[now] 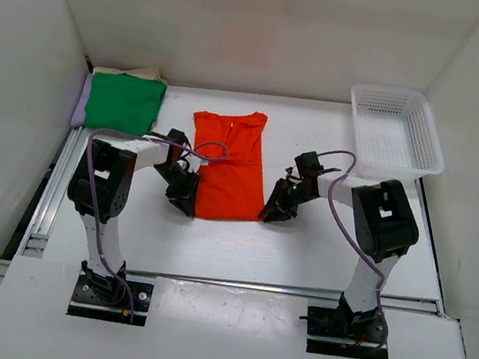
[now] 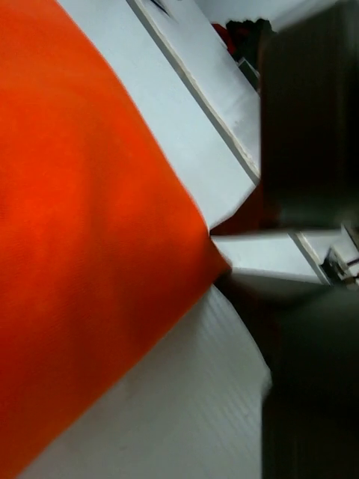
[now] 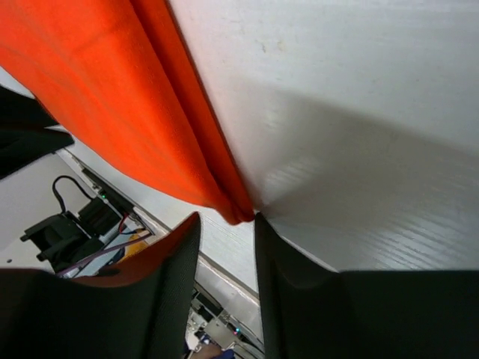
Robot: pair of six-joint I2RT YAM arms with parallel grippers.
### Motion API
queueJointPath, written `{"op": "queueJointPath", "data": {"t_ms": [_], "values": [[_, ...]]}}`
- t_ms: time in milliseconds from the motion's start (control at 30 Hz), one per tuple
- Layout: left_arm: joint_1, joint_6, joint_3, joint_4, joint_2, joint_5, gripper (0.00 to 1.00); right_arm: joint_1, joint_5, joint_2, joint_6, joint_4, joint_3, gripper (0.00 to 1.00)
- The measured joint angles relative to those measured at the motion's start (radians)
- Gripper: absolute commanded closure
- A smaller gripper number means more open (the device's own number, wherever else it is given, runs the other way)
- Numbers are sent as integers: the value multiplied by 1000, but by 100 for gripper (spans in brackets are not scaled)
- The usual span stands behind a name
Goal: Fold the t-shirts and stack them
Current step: Grab one side of the 2/3 rectangular tshirt with both arms
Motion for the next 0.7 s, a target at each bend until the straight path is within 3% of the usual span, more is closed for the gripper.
{"op": "queueJointPath", "data": {"t_ms": [67,133,167,267,533,700], "values": [[-1,1,12,3,21,4,83,0,0,8,5,1,4,75],[-2,3,27,2,39,5,89,0,-1,19,7,2,8,82],[-2,5,34,3,45,8,89,0,-2,24,10,1,10,90],[-2,5,46,3,51,10,89,0,-5,32,15,1,16,98],[-2,5,19,-3,-6,-60,89,0,-7,4,5,-14,20,100],[-26,5,3,-95,-177,-150,89,11,-10,-185,-11,-56,-28,100]]}}
